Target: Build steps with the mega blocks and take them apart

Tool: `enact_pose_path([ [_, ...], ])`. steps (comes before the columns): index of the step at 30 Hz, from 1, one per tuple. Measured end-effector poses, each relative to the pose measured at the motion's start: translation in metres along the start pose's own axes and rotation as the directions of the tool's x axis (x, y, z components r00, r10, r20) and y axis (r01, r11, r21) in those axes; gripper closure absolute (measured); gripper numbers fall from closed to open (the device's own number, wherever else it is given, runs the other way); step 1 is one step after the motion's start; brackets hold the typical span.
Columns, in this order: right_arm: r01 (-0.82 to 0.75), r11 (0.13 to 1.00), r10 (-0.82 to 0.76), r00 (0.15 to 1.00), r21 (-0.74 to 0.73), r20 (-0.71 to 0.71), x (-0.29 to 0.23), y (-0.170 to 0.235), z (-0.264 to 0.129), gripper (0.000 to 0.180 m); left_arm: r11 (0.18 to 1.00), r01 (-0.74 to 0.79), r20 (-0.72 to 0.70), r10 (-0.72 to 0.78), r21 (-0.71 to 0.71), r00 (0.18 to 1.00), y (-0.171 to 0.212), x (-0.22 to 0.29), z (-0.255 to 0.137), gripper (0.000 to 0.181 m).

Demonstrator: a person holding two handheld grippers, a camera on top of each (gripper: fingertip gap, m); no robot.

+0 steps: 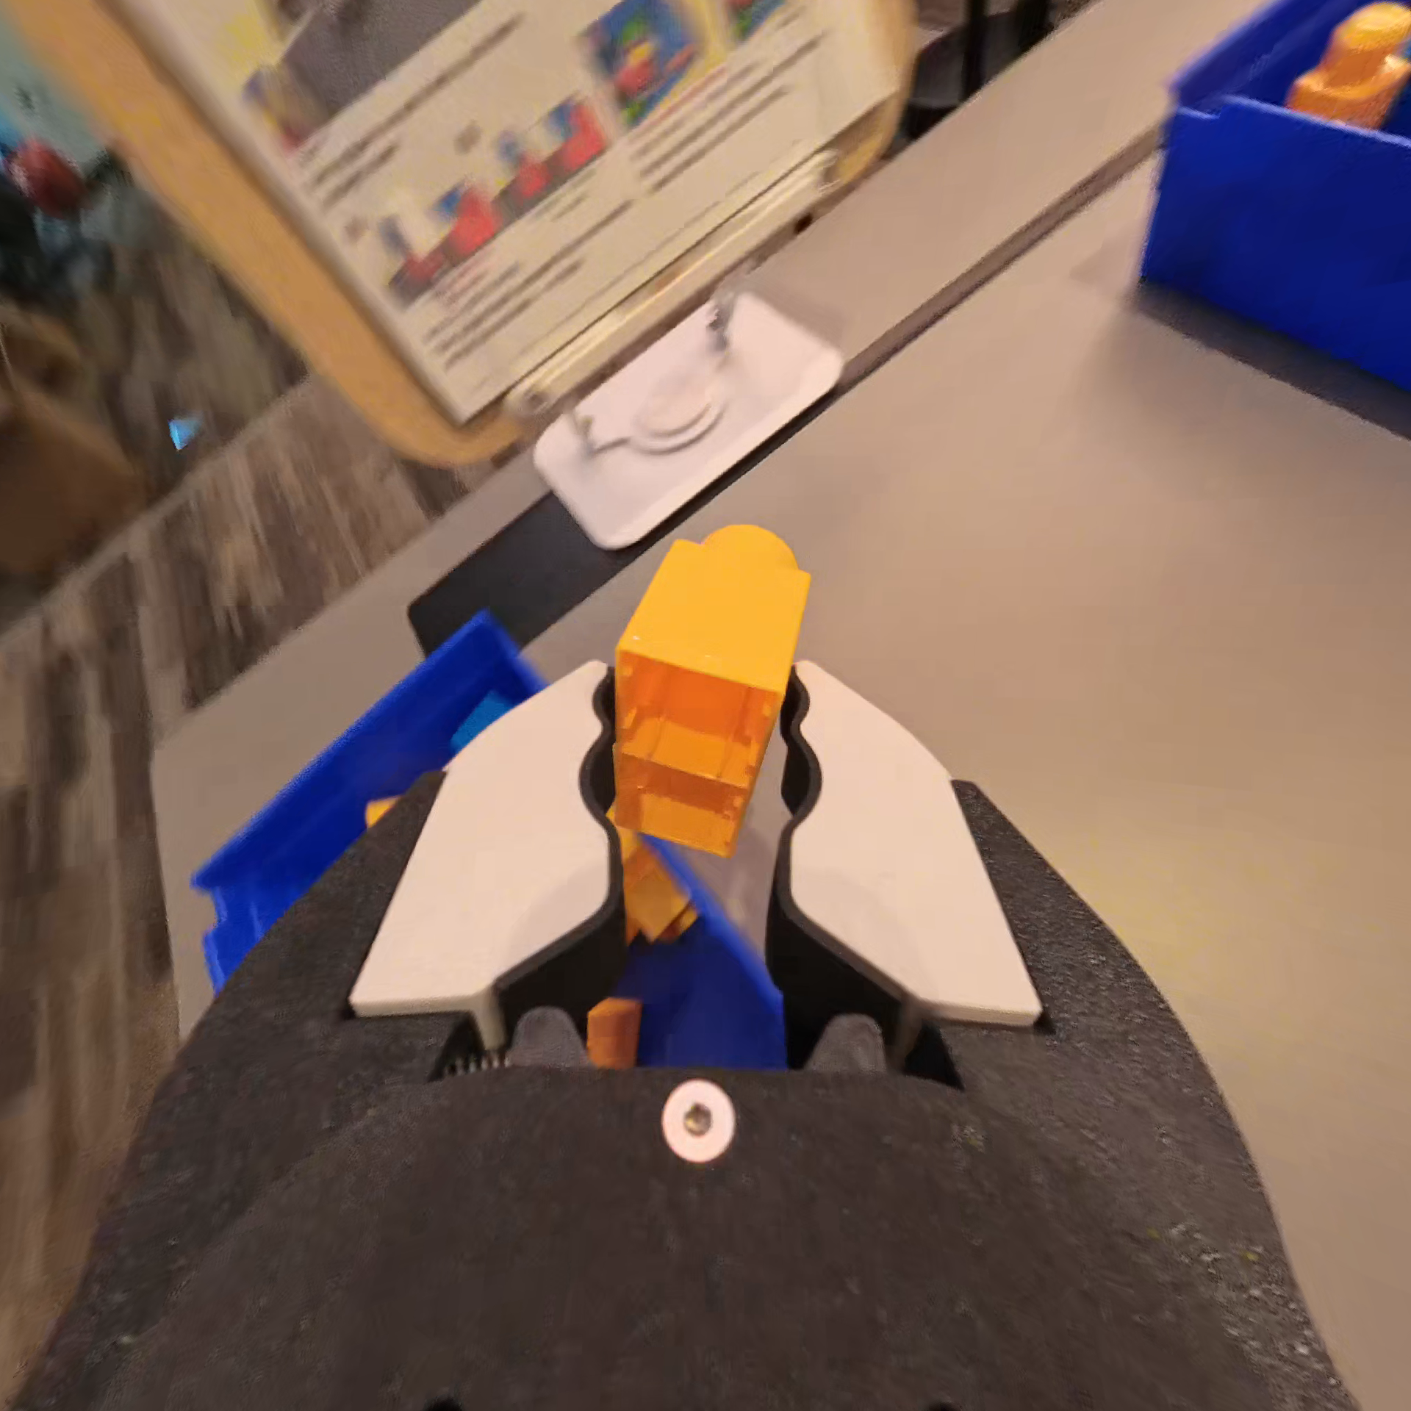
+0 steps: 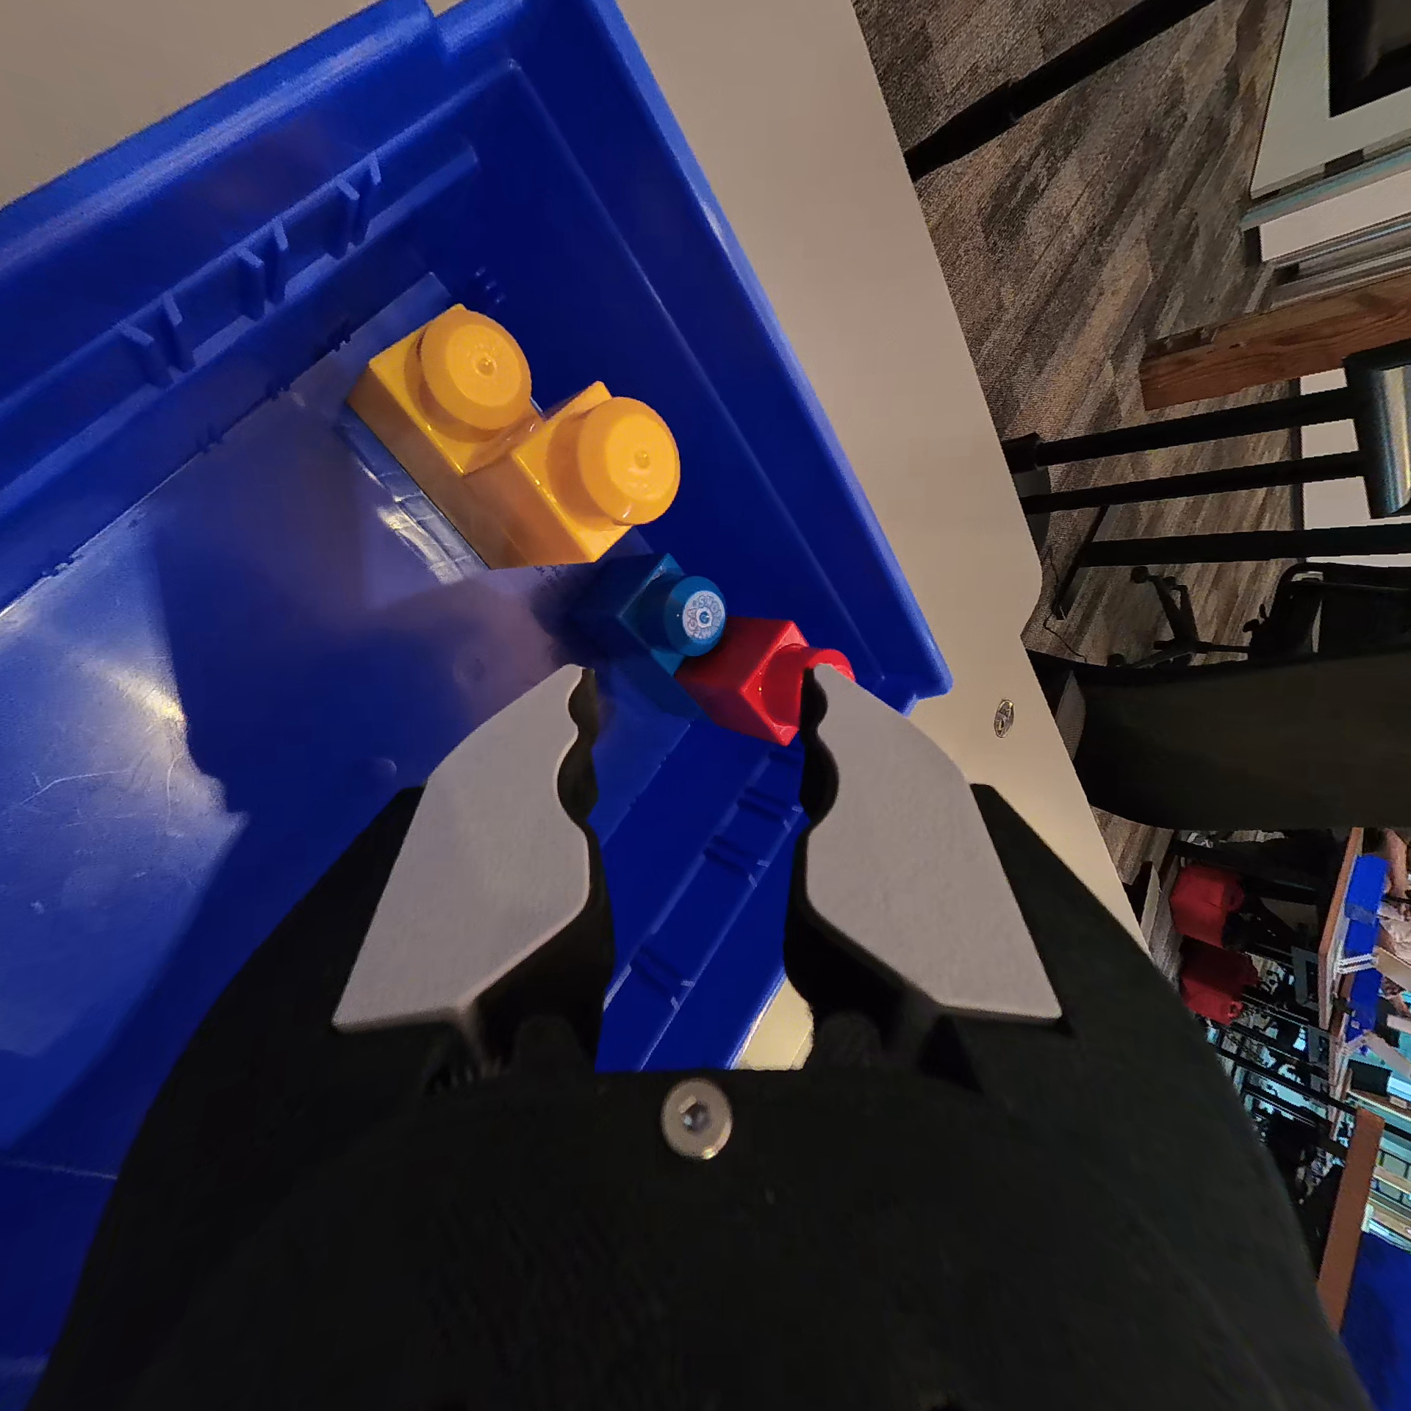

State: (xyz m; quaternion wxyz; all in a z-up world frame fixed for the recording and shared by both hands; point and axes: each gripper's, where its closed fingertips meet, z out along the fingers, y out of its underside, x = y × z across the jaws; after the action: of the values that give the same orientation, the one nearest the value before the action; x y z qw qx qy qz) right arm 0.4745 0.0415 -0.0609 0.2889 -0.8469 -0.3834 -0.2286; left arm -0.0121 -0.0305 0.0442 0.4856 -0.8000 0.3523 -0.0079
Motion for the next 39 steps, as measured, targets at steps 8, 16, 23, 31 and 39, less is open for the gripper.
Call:
enact_pose_path([
  [8,-0.008,1.0,0.008,1.0,0.004,0.013,0.0,0.002,-0.001,0.127,0.844,-0.536,0.017,0.536,-0.019,0.844,0.004,0.14,0.081,0.14],
  [16,0.001,1.0,-0.001,0.999,-0.015,0.034,-0.004,0.004,0.004,0.127,0.783,-0.618,-0.224,0.59,-0.074,0.775,0.052,0.185,0.109,0.139],
  [23,0.01,1.0,-0.009,0.999,-0.017,0.048,-0.008,0.003,0.006,0.127,0.788,-0.607,-0.362,0.538,-0.107,0.761,0.068,0.202,0.106,0.14],
  [31,0.018,0.999,-0.016,0.998,-0.036,0.06,-0.012,0.005,0.009,0.127,0.81,-0.57,-0.5,0.438,-0.141,0.747,0.081,0.218,0.099,0.122],
  [39,0.014,0.999,-0.011,0.998,-0.04,0.064,-0.011,0.006,0.01,0.127,0.874,-0.47,-0.644,0.291,-0.121,0.707,0.071,0.228,0.076,0.11],
])
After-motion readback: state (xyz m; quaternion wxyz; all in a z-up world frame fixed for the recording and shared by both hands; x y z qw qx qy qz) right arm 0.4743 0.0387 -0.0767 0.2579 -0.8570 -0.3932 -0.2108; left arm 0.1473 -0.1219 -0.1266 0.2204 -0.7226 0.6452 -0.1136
